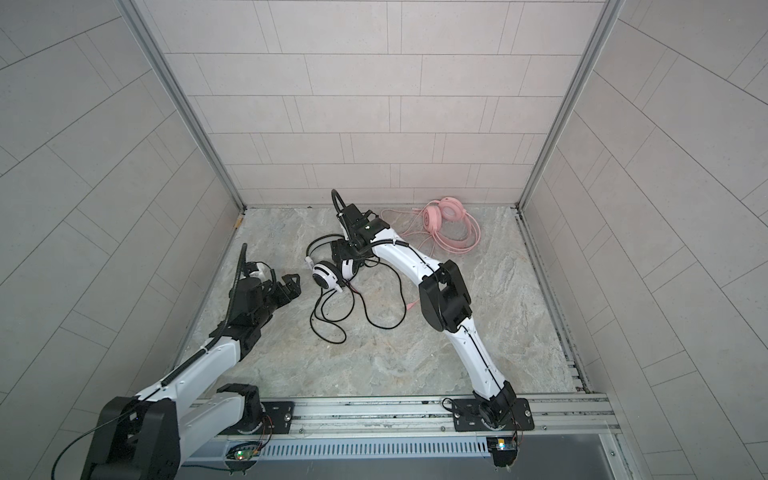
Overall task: Wrap the headphones
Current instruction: 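Reach both grippers toward the white-and-black headset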
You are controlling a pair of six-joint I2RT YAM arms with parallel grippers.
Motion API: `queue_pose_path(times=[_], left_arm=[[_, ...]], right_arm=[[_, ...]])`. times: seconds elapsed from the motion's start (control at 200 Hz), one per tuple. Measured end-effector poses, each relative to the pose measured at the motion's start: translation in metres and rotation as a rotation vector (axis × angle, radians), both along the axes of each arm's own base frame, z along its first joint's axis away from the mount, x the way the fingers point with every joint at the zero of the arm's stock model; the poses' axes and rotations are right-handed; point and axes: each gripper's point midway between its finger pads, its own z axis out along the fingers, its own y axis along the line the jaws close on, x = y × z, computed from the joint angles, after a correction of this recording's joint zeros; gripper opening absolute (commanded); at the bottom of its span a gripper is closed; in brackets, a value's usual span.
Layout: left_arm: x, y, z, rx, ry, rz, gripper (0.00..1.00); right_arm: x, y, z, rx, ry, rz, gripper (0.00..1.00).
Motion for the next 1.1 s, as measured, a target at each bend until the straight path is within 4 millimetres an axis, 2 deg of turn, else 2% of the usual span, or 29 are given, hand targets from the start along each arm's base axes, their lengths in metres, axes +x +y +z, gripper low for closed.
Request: queue_pose_path(times=[0.21, 0.34, 0.6, 0.766, 0.866, 1.001, 1.101], left_arm=[[0.000, -0.001, -0.002, -0.005, 0.006, -0.003, 0.97], [0.000, -0.004, -0.007, -0.015, 0.024, -0.018, 0.97], [0.000, -0.006, -0.012, -0.021, 0.040, -0.025, 0.97], [-0.001, -0.008, -0.017, -0.026, 0.058, -0.034, 0.97], [-0.001, -0.008, -0.018, -0.028, 0.060, -0.035, 0.97], [-0.001, -0.008, -0.019, -0.030, 0.064, -0.035, 0.97], [-0.001, -0.008, -0.020, -0.030, 0.066, -0.034, 0.97]], right_arm=[[0.006, -0.010, -0.013, -0.091, -0.014, -0.026, 0.87], [0.015, -0.006, -0.024, -0.106, -0.024, -0.028, 0.86], [0.021, 0.004, -0.031, -0.102, -0.030, -0.024, 0.87], [0.019, 0.008, -0.047, -0.100, 0.002, -0.013, 0.88], [0.019, 0.008, -0.055, -0.110, 0.014, -0.009, 0.80], [0.017, 0.003, -0.059, -0.133, 0.019, -0.006, 0.59], [0.016, 0.000, -0.062, -0.146, 0.023, -0.006, 0.56]])
